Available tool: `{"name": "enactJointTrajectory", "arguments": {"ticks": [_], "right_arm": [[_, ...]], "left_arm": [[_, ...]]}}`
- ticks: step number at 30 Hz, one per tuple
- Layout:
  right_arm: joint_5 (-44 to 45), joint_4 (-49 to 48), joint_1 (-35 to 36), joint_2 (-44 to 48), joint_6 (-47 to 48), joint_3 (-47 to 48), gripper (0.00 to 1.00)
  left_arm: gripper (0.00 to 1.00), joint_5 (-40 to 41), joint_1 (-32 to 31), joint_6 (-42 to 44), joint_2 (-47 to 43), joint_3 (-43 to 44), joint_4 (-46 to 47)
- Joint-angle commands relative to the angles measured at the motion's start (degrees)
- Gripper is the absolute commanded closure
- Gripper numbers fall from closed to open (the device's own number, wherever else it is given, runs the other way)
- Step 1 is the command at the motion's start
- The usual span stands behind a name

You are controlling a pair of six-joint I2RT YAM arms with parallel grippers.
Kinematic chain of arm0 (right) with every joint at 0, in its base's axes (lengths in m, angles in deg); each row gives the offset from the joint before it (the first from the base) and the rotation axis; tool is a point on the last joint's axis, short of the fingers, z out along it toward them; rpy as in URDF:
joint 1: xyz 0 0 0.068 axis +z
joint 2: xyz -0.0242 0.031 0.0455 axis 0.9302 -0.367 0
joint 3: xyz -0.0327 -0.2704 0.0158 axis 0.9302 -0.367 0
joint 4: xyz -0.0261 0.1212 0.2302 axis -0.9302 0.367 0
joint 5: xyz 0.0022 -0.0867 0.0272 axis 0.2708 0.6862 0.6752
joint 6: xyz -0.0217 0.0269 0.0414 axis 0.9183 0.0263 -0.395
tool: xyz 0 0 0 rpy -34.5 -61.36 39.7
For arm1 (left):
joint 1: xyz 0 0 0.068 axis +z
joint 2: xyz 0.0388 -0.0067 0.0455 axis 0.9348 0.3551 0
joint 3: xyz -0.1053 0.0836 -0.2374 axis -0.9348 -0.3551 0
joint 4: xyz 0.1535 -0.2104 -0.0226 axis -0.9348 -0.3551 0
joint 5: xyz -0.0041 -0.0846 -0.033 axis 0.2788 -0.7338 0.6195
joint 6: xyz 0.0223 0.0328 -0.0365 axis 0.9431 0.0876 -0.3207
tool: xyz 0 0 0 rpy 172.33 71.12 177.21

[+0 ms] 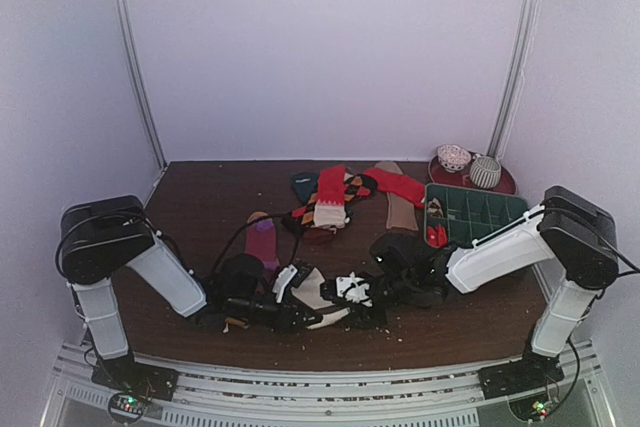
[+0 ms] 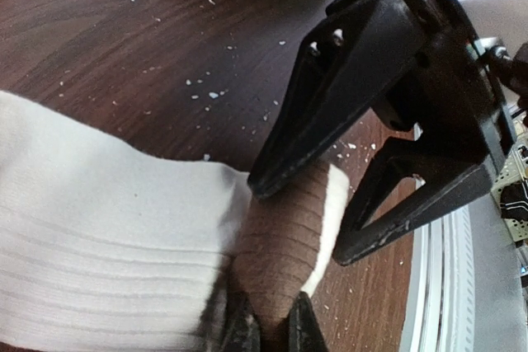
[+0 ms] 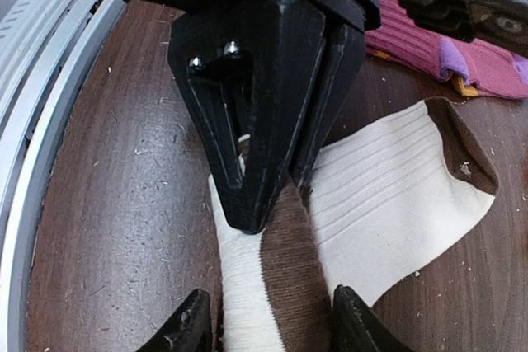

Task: Roll the socks
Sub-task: Roll a pair of socks at the center of the board.

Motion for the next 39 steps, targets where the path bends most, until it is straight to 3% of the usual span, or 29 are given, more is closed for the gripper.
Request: {"name": "enactJointTrajectory", "arguments": {"ticks": [1,6,10,11,13,15,19,25,34,39], "right_arm": [[0.87,-1.03,0.36,-2.26,0.79,0.46,0.52],[0.85,2.52,0.31,-4.34,-2.73,2.55,0.75],[-1.67,8.93,0.33,-5.16,-7.70,5.62,0.80],[-2.51,11.34,0.35,-5.47,-9.65,6.81,0.81],[-4.50,16.79,0.37,-6.18,-13.33,9.05,0.81],[-5.76,22.51,0.38,-6.80,-16.91,10.96,0.81],[-9.80,34.26,0.31,-8.61,-22.89,14.44,0.80],[-13.67,41.36,0.10,-14.80,-32.43,20.27,0.80],[-17.16,49.08,-0.26,-23.82,-32.82,27.71,0.80],[-18.32,49.61,-1.31,-25.89,-32.00,28.48,0.80]], "left_arm": [[1.00,-2.34,-1.08,-1.19,5.46,-4.16,-22.50],[1.00,-2.31,-1.08,-0.92,5.17,-4.42,-22.74],[1.00,0.93,-1.08,1.41,3.21,-3.27,-25.29],[0.95,2.49,-1.08,2.50,1.79,-2.84,-26.14],[0.67,7.06,-1.08,5.41,-3.45,-1.99,-28.71],[0.54,12.63,-1.08,8.80,-10.08,-1.60,-31.35],[0.42,22.09,-1.15,14.76,-25.55,-4.16,-31.67],[0.36,22.81,-5.40,23.49,-40.39,-12.77,-17.83],[0.36,18.68,-10.06,28.10,-24.68,-10.64,-2.69],[0.36,16.98,-10.68,28.24,-17.74,-8.98,-0.39]]}}
